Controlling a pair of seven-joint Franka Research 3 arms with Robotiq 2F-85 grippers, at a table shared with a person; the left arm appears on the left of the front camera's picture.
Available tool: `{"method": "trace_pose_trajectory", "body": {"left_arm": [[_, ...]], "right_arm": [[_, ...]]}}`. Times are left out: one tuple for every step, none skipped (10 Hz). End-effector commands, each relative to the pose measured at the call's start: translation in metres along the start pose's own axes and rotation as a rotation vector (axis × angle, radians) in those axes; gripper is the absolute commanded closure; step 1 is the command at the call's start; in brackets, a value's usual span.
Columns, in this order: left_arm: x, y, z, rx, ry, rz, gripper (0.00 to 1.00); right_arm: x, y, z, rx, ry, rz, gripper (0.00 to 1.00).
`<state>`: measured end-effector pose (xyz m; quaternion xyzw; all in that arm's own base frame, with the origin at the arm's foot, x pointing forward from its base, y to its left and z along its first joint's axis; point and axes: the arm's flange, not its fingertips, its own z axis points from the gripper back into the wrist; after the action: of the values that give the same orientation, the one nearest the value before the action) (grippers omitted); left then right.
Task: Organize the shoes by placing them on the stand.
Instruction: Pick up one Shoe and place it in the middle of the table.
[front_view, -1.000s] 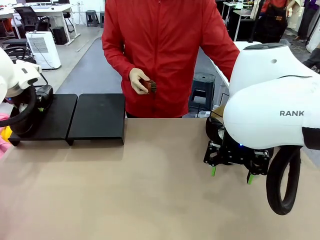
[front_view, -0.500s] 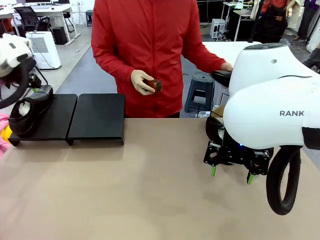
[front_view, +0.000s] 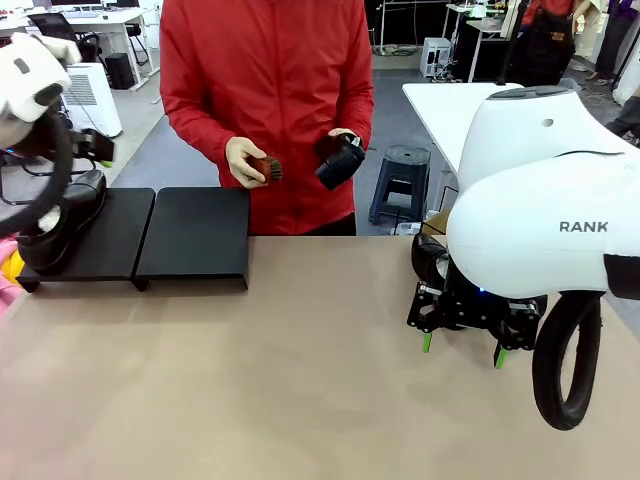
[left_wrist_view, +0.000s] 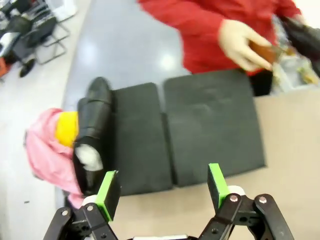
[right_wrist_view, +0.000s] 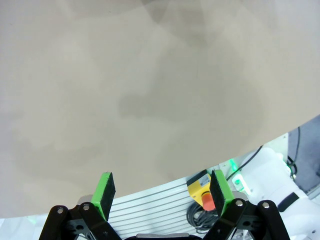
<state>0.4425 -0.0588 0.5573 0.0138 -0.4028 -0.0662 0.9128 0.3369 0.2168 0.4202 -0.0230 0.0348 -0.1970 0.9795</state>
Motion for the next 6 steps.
{"method": "trace_pose_trajectory", "body": {"left_arm": [[0.002,0.0,0.007,-0.116,0.097,-0.04,0.1],[0.002,-0.009,0.005,-0.169,0.15,-0.046,0.1],[0.0,-0.02,-0.006,-0.234,0.237,-0.067,0.1],[0.001,-0.013,-0.033,-0.157,0.29,-0.059,0.1],[-0.01,-0.04,-0.002,-0.186,0.153,-0.039,0.1],[-0.01,-0.04,-0.002,-0.186,0.153,-0.039,0.1]], "right_arm": [[0.001,0.0,0.001,0.004,0.0,0.011,0.0],[0.001,0.0,0.001,0.004,0.0,0.011,0.0],[0.001,0.0,0.001,0.004,0.0,0.011,0.0],[0.001,0.0,0.001,0.004,0.0,0.011,0.0],[0.001,0.0,0.001,0.004,0.0,0.011,0.0],[0.001,0.0,0.001,0.004,0.0,0.011,0.0]]}}
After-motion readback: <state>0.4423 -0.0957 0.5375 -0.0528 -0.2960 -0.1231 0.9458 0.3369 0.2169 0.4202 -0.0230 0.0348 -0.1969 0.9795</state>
